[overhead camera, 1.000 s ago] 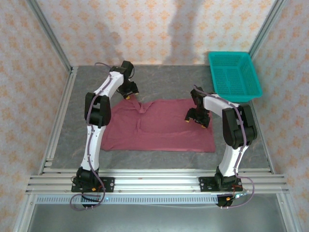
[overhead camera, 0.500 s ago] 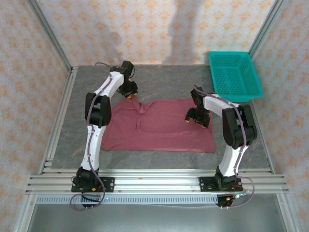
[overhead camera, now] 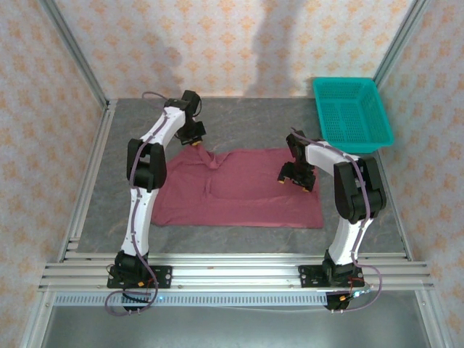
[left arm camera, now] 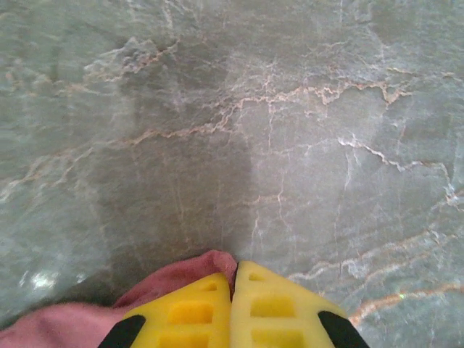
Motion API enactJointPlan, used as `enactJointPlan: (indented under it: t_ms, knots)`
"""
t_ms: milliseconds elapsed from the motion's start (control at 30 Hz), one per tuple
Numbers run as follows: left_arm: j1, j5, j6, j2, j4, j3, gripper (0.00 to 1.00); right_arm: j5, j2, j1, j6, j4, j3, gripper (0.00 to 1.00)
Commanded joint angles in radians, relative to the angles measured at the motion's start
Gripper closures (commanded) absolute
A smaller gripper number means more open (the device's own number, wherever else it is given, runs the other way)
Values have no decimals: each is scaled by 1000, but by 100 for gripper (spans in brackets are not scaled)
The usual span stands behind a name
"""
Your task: Fold and stack the t-shirts
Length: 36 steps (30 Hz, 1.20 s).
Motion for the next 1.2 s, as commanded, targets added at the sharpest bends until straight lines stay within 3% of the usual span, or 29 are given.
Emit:
enactJointPlan:
  t_ms: [0, 300, 767, 1167]
  knots:
    - [19, -51, 33, -144, -28, -28, 100, 18, -39, -10, -14, -30, 34, 21]
    - [87, -54, 40, -281, 6, -158, 100, -1, -38, -53, -59, -31, 182, 20]
    - [199, -66, 99, -334, 6, -245, 100, 216, 239, -64, -161, -186, 559, 21]
    - [236, -45, 118, -322, 21, -268, 100, 284, 421, -69, -184, -234, 798, 22]
